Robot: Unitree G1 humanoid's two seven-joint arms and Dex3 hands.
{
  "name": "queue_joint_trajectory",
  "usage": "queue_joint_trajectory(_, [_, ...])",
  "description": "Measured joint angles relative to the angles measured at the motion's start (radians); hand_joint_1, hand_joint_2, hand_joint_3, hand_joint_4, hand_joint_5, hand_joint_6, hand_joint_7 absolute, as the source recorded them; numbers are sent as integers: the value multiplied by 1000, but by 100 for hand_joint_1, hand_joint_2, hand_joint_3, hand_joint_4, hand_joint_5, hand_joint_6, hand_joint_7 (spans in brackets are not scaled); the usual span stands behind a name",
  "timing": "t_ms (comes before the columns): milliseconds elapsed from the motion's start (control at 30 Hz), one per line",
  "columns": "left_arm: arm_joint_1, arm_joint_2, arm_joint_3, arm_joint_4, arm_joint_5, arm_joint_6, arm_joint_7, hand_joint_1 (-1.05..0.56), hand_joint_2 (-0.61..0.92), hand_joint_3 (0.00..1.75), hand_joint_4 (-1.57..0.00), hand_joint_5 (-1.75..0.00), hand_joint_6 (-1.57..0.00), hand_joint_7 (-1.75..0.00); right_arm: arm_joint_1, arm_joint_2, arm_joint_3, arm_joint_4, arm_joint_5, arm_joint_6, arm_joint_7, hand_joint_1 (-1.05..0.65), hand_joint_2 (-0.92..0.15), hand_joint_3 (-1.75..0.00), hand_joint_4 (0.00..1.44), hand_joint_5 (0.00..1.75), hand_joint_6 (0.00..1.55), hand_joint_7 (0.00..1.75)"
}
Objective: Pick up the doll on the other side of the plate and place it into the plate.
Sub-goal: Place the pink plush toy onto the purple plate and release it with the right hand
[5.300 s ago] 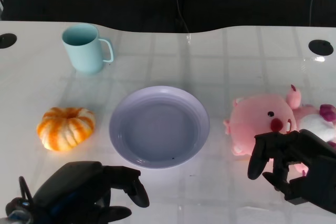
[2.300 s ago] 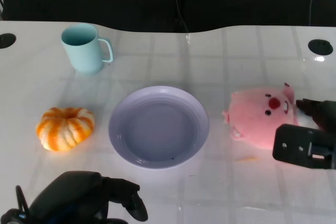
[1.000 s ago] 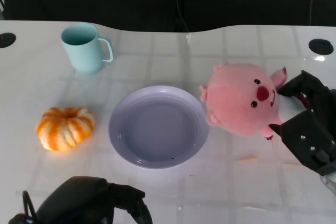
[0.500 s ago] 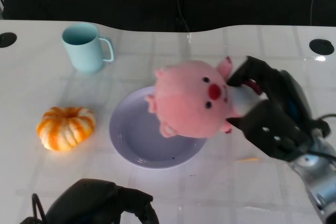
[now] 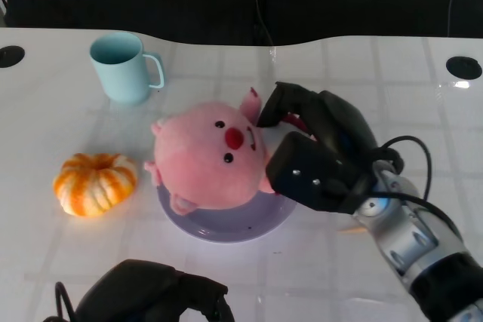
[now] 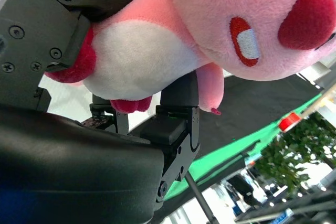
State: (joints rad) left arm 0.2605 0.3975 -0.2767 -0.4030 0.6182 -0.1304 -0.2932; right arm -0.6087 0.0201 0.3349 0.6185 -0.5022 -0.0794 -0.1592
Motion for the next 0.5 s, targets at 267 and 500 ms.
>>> queue_joint_trajectory(267, [1,0,-6,-11,9,14,0,-18,92,16,-77,-136,-91,-57,-17,-24,63,-8,-48,46,115,-47,-91,-26,22,50,46,1])
queue_joint_trajectory(500, [1,0,-7,-14,12,13,0,-18,92,16,-75,-137,-91,-56,-6,-85,110,-110,-98,68,182,-56,-92,-22,9,44,36,1])
